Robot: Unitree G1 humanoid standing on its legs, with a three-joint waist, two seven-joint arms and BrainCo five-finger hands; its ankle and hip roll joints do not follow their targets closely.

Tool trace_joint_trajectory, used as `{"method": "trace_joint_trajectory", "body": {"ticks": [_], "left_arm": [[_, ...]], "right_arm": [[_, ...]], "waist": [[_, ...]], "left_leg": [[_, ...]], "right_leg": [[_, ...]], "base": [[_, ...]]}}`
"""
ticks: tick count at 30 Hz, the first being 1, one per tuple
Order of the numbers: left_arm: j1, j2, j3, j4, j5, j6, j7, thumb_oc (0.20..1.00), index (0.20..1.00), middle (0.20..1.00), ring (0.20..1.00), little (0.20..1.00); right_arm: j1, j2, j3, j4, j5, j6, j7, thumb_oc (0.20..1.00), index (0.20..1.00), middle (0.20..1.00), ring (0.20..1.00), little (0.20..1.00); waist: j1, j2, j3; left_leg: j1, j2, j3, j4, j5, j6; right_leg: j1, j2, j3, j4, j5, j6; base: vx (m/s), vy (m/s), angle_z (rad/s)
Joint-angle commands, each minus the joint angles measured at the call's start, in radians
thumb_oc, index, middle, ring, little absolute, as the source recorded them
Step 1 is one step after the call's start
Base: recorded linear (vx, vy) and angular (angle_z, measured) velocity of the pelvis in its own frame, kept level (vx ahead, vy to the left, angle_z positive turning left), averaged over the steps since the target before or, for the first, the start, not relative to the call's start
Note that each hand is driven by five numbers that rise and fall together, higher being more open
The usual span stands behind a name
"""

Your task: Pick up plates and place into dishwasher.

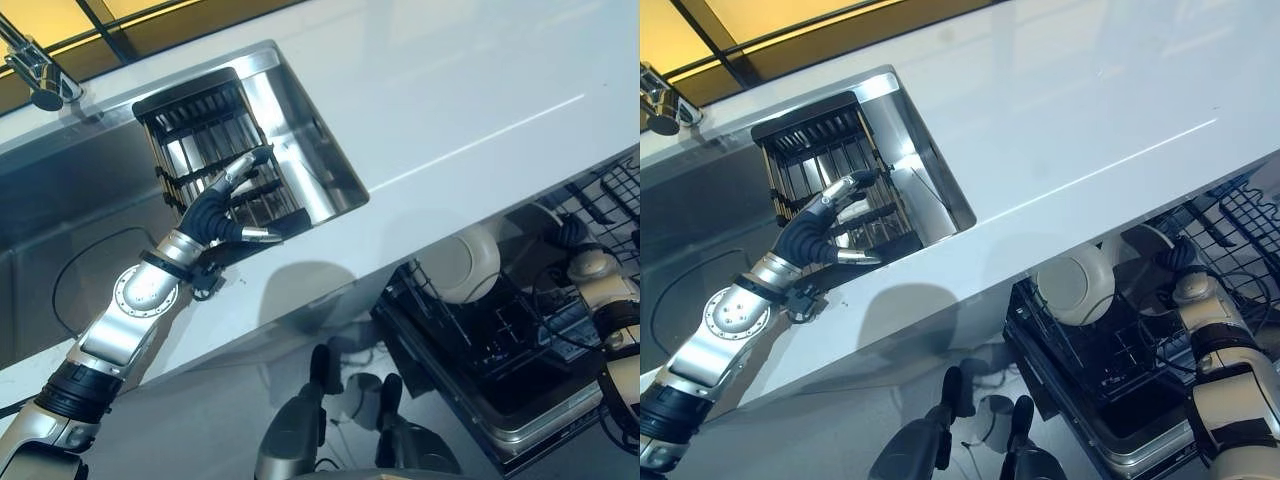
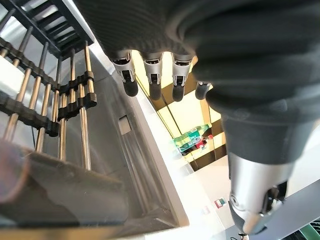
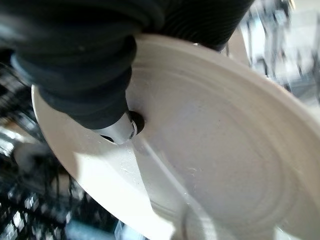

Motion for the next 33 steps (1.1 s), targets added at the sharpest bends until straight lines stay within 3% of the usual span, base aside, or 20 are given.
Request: {"method": "trace_joint_trajectory", "body": {"ticks": [1, 4, 5, 6, 15, 17, 22, 25, 33], "left_arm": [[-0.092, 0.003, -0.024, -0.042, -0.058, -0.066, 0.017, 1.0, 1.0, 1.0, 1.0, 1.0], [-0.111, 0.0, -0.025, -0.042, -0.067, -0.059, 0.014, 1.0, 1.0, 1.0, 1.0, 1.0], [-0.113, -0.006, -0.027, -0.04, -0.065, -0.057, 0.012, 1.0, 1.0, 1.0, 1.0, 1.0], [-0.115, -0.009, -0.025, -0.035, -0.062, -0.056, 0.008, 1.0, 1.0, 1.0, 1.0, 1.0], [-0.084, -0.013, -0.019, -0.049, -0.055, -0.072, 0.022, 1.0, 1.0, 1.0, 1.0, 1.0], [-0.066, -0.011, -0.015, -0.054, -0.055, -0.078, 0.025, 1.0, 1.0, 1.0, 1.0, 1.0], [0.001, -0.044, -0.001, -0.073, -0.039, -0.087, 0.037, 1.0, 1.0, 1.0, 1.0, 1.0], [0.029, -0.077, 0.005, -0.073, -0.03, -0.085, 0.04, 1.0, 1.0, 1.0, 1.0, 1.0], [0.027, -0.144, 0.01, -0.055, -0.021, -0.059, -0.012, 1.0, 1.0, 1.0, 1.0, 1.0]], "right_arm": [[-0.122, -0.023, 0.057, 0.037, 0.085, -0.054, 0.081, 0.2, 0.2, 0.2, 0.2, 0.2], [-0.127, -0.011, 0.066, 0.06, 0.143, -0.066, 0.119, 0.2, 0.2, 0.2, 0.2, 0.2], [-0.124, -0.007, 0.061, 0.065, 0.162, -0.071, 0.118, 0.36, 0.36, 0.36, 0.36, 0.36], [-0.123, -0.002, 0.051, 0.068, 0.154, -0.068, 0.106, 1.0, 1.0, 1.0, 1.0, 1.0], [-0.074, -0.027, -0.03, 0.011, 0.156, -0.054, -0.084, 1.0, 1.0, 1.0, 1.0, 1.0], [-0.05, -0.046, -0.055, -0.034, 0.15, -0.041, -0.135, 1.0, 1.0, 1.0, 1.0, 1.0], [0.076, -0.056, -0.173, -0.241, 0.144, -0.036, -0.364, 1.0, 1.0, 1.0, 1.0, 1.0], [0.163, -0.036, -0.236, -0.343, 0.137, -0.032, -0.42, 1.0, 1.0, 1.0, 1.0, 1.0], [0.331, 0.056, -0.334, -0.369, 0.196, -0.099, -0.404, 1.0, 1.0, 1.0, 1.0, 1.0]], "waist": [[0.008, -0.015, 0.012], [0.008, -0.01, 0.017], [0.007, -0.01, 0.017], [0.005, -0.009, 0.018], [-0.012, -0.018, 0.003], [-0.019, -0.024, -0.004], [-0.05, -0.043, -0.03], [-0.065, -0.054, -0.038], [-0.084, -0.086, 0.017]], "left_leg": [[0.01, -0.035, -0.005, 0.003, -0.116, -0.01], [0.007, -0.034, -0.002, 0.003, -0.112, -0.012], [0.008, -0.033, 0.0, 0.003, -0.111, -0.012], [0.01, -0.032, 0.001, 0.003, -0.112, -0.013], [0.028, -0.032, 0.008, 0.003, -0.116, -0.012], [0.036, -0.031, 0.013, 0.003, -0.121, -0.011], [0.077, -0.025, 0.039, 0.003, -0.145, -0.002], [0.1, -0.021, 0.067, 0.025, -0.161, 0.007], [0.022, -0.012, 0.098, 0.398, -0.325, 0.04]], "right_leg": [[-0.072, -0.09, -0.009, 0.05, -0.023, 0.071], [-0.078, -0.094, -0.012, 0.054, -0.022, 0.07], [-0.078, -0.094, -0.011, 0.056, -0.022, 0.07], [-0.078, -0.095, -0.01, 0.056, -0.022, 0.069], [-0.067, -0.088, 0.003, 0.054, -0.016, 0.073], [-0.062, -0.085, 0.008, 0.055, -0.016, 0.073], [-0.046, -0.079, 0.029, 0.074, -0.029, 0.073], [-0.04, -0.084, 0.039, 0.11, -0.049, 0.07], [-0.059, -0.117, 0.032, 0.399, -0.183, 0.024]], "base": [[-0.05, -0.007, -0.01], [-0.03, 0.006, 0.0], [0.0, 0.0, 0.0], [0.0, 0.0, 0.0], [0.01, 0.013, 0.0], [0.05, 0.046, 0.0], [0.08, 0.068, -0.03], [0.07, 0.074, -0.07], [0.05, 0.037, -0.2]]}}
